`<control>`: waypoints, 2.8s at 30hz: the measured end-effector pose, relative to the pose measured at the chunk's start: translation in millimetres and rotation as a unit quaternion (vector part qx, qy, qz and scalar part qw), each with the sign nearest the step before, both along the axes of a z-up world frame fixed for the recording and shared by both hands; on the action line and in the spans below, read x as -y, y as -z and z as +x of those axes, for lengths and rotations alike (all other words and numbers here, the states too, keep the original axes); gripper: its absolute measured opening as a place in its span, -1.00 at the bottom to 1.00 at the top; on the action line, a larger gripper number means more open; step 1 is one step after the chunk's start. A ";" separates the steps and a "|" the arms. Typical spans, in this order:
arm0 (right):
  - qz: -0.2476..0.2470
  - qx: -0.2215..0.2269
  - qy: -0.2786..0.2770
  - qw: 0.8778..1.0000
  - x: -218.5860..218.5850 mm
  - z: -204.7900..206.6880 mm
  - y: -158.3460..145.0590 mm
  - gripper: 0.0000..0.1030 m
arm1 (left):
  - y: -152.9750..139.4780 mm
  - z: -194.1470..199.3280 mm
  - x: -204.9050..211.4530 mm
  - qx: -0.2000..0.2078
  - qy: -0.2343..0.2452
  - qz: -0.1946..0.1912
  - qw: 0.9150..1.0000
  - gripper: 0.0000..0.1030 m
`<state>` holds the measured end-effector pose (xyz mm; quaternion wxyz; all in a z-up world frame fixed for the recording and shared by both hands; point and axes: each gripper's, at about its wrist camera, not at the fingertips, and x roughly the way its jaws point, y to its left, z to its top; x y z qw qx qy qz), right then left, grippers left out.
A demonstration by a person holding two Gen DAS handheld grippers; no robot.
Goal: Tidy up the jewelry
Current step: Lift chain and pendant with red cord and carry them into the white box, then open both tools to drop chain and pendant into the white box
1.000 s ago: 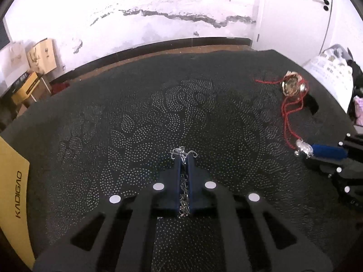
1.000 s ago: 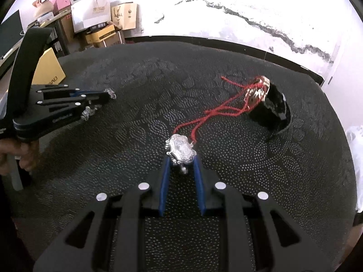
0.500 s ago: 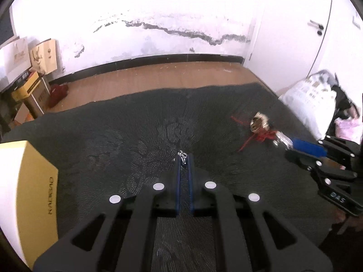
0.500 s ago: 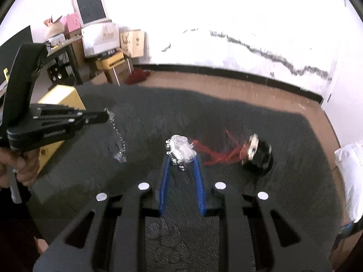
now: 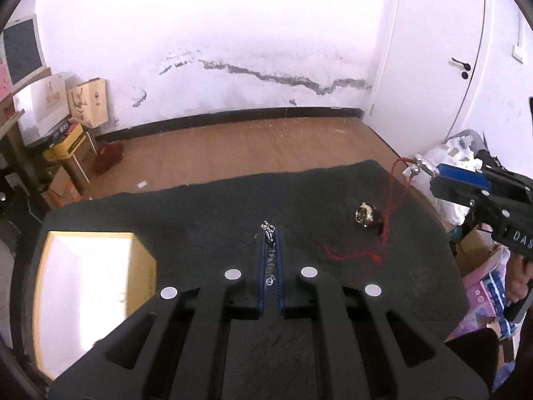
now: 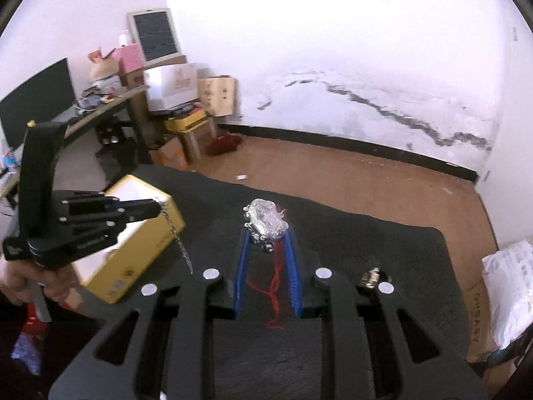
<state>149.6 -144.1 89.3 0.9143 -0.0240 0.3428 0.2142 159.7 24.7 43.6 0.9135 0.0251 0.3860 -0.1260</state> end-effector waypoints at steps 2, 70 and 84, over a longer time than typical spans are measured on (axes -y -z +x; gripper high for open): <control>0.007 -0.003 -0.012 1.000 -10.8 -6.1 -21.8 -0.58 | -21.5 -13.7 -10.6 0.010 -0.004 0.002 1.000 -0.90; -0.130 -0.201 -0.199 0.950 -450.6 97.1 219.8 -0.58 | 174.0 -23.9 -323.1 -0.150 -0.228 0.020 0.962 -0.90; -0.110 -0.166 -0.178 0.964 -437.2 90.7 198.5 0.61 | 174.7 -22.6 -320.1 -0.161 -0.236 0.024 0.958 -0.60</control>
